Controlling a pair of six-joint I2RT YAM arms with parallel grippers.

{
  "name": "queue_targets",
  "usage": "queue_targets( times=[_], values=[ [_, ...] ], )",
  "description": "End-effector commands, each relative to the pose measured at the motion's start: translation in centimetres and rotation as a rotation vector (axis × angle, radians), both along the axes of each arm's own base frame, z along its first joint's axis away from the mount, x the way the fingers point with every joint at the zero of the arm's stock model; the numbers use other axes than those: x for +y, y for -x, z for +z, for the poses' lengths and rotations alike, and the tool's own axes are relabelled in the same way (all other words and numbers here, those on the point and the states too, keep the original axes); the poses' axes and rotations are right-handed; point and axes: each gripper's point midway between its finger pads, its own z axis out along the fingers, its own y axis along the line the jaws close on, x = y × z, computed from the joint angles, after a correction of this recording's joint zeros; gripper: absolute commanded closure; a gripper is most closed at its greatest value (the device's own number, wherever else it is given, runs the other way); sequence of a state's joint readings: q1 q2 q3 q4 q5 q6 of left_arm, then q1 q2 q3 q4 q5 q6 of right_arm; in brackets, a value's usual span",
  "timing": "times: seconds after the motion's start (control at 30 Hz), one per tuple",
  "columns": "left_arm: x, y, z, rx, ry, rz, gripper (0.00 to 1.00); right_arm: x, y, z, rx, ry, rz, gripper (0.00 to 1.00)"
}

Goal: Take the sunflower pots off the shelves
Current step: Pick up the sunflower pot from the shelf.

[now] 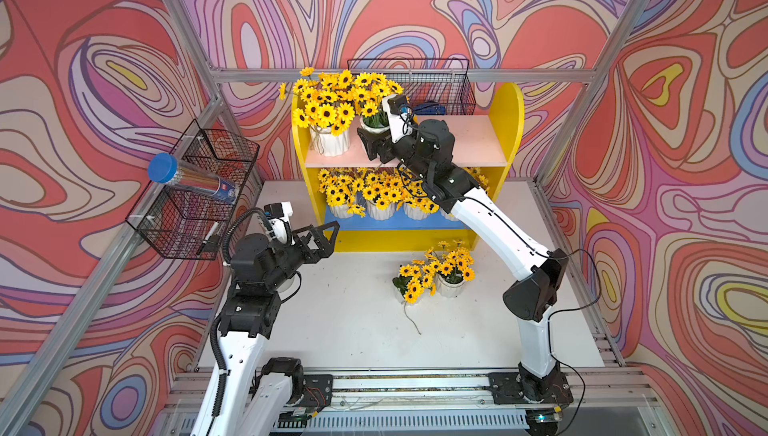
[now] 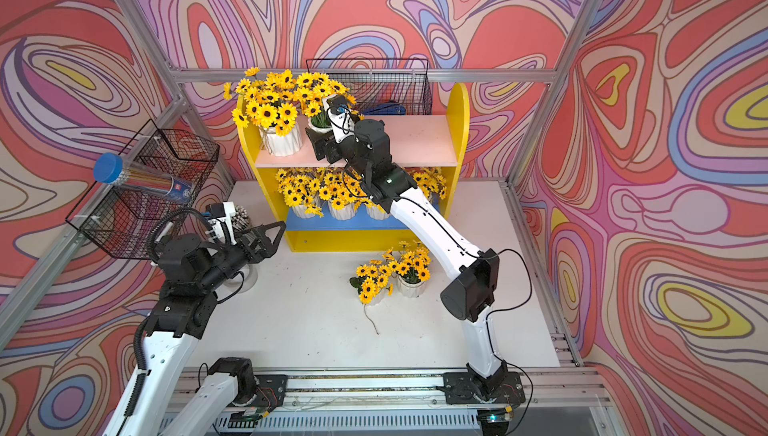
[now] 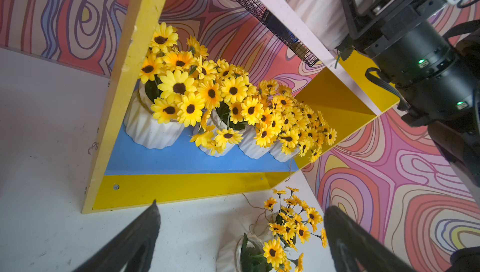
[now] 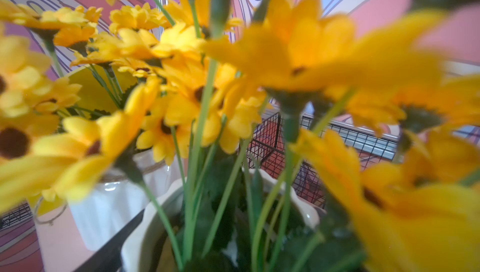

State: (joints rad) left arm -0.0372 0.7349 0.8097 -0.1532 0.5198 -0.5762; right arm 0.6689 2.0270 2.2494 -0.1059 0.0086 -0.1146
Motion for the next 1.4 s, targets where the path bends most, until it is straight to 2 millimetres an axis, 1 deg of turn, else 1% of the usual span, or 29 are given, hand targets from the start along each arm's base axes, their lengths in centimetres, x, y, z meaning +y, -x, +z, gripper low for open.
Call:
queue_targets(
  times=[0.0, 0.2, 0.37, 0.53, 0.63, 0.67, 0.7, 0.73, 0.93, 1.13, 1.27, 1.37],
  values=[
    [0.1, 0.0, 1.1, -0.036, -0.004, 0.0, 0.0, -2.2, 2.4, 5.4, -0.114, -0.055, -0.014, 1.0],
    [0.1, -0.1, 1.0, -0.033, -0.003, -0.001, 0.0, -2.9, 3.1, 6.3, -0.136, -0.06, -0.027, 1.0],
    [0.1, -0.1, 0.9, -0.031, -0.004, 0.002, 0.0, -3.9, 3.5, 6.6, -0.148, -0.059, -0.056, 1.0],
    [0.1, -0.2, 0.9, -0.032, -0.005, 0.004, 0.0, -4.9, 4.8, 7.4, -0.164, -0.064, -0.063, 1.0],
    [0.1, -0.2, 1.0, -0.034, -0.005, 0.003, 0.0, -5.6, 5.5, 7.7, -0.174, -0.066, -0.071, 1.0],
    [0.1, -0.2, 1.0, -0.034, -0.004, 0.002, 0.0, -5.5, 5.3, 7.3, -0.169, -0.061, -0.072, 1.0],
    [0.1, -0.2, 1.0, -0.033, -0.005, 0.002, 0.0, -6.1, 6.1, 8.1, -0.181, -0.071, -0.07, 1.0],
    [0.1, -0.2, 1.0, -0.033, -0.005, 0.004, 0.0, -6.3, 6.4, 8.3, -0.185, -0.076, -0.067, 1.0],
    [0.1, -0.2, 1.0, -0.034, -0.006, 0.004, 0.0, -6.6, 7.3, 8.8, -0.186, -0.083, -0.047, 1.0],
    [0.4, -0.2, 0.8, -0.027, -0.014, 0.021, 0.0, -6.9, 9.3, 8.4, -0.163, -0.095, 0.003, 1.0],
    [1.0, -0.4, 0.4, -0.007, -0.032, 0.056, 0.0, -6.6, 10.4, 7.4, -0.144, -0.075, 0.027, 1.0],
    [1.1, -0.4, 0.3, -0.002, -0.035, 0.06, 0.0, -6.5, 11.2, 7.0, -0.134, -0.074, 0.038, 1.0]
  ],
)
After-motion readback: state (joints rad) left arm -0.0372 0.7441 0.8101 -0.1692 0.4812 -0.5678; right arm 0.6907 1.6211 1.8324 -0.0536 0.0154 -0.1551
